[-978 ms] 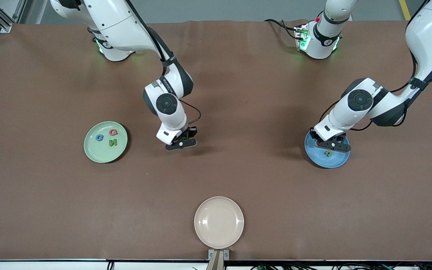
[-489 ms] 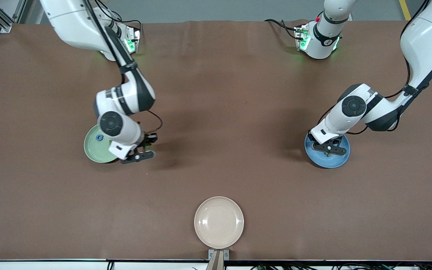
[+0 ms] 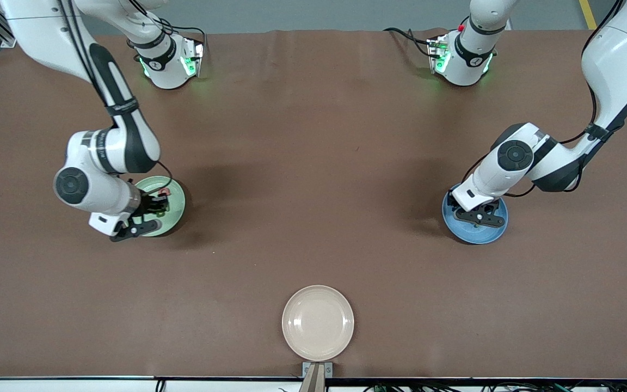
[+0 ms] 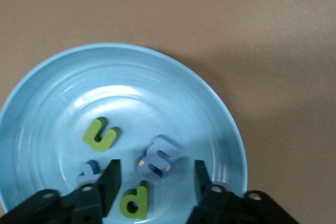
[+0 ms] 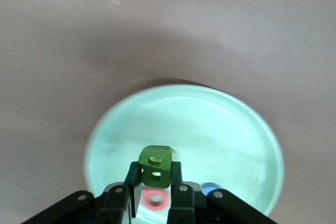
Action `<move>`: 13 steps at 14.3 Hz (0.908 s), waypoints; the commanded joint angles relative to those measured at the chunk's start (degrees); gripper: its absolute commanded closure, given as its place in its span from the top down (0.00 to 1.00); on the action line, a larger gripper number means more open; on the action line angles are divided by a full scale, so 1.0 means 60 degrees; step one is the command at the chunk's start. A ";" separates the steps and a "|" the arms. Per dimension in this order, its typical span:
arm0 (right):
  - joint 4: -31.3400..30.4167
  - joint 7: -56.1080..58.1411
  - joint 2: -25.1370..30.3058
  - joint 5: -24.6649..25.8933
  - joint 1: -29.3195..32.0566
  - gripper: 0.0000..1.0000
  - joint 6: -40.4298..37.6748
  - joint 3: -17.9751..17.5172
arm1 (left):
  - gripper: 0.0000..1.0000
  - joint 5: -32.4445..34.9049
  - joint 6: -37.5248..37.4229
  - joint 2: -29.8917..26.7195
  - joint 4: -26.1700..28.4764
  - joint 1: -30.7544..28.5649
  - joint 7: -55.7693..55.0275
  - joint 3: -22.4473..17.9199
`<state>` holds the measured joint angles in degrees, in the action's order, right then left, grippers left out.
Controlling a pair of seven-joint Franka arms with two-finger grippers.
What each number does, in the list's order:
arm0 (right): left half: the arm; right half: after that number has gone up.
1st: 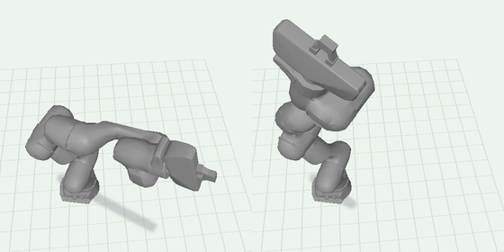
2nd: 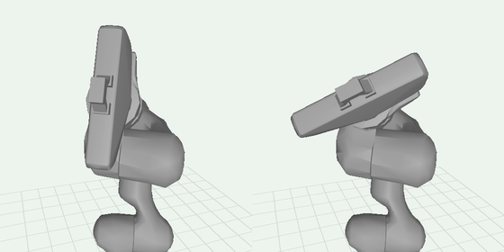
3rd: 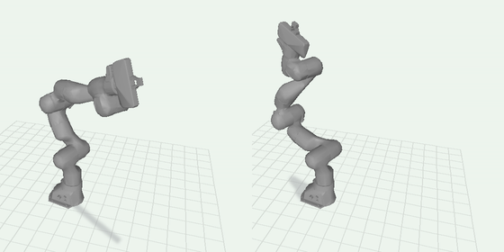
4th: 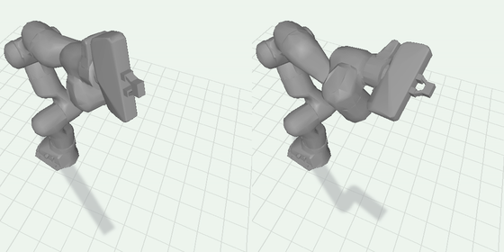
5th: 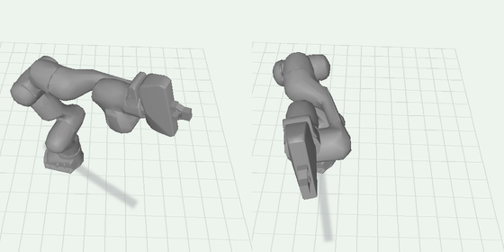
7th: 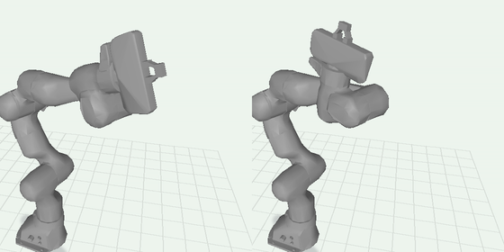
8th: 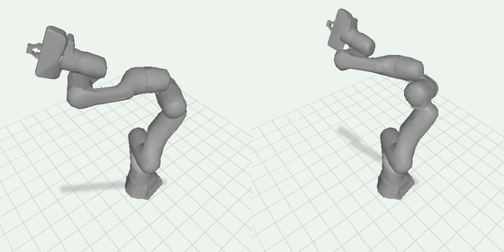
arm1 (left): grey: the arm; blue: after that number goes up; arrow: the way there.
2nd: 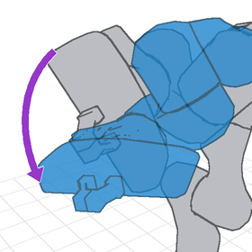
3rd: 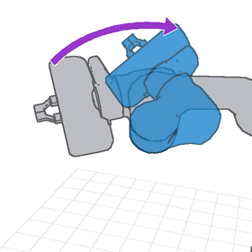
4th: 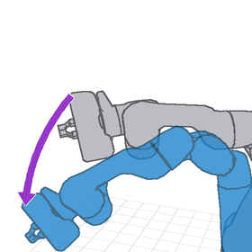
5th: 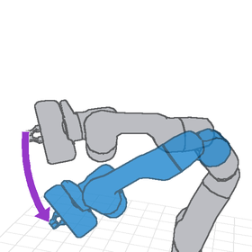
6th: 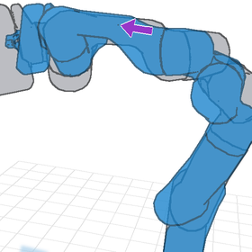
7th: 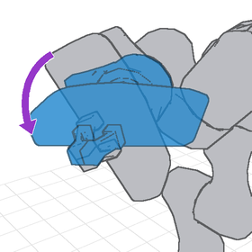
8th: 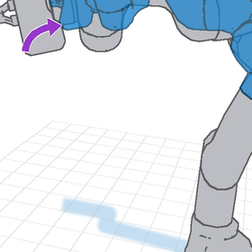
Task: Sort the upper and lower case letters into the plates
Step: 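Carry the blue E and green B toward their plates with both grippers, then open both grippers over the plates to release the E and B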
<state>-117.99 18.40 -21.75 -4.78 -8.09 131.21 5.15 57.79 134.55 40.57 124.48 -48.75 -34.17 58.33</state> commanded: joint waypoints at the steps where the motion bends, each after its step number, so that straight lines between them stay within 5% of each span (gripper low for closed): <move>1: -0.1279 0.0404 0.0285 0.0079 0.0236 0.00 0.1577 -0.0199 | 1.00 0.0081 -0.0026 -0.0097 -0.0296 -0.0005 -0.0061 0.0019; 13: -0.1399 0.0404 -0.0345 0.0270 0.0822 0.07 0.2594 -0.0199 | 1.00 -0.0065 -0.0408 -0.0244 -0.0898 0.0068 -0.0105 0.0268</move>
<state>-125.66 20.77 -24.01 -4.02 -3.95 146.07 4.72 57.79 133.38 40.55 119.62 -48.41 -34.21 59.64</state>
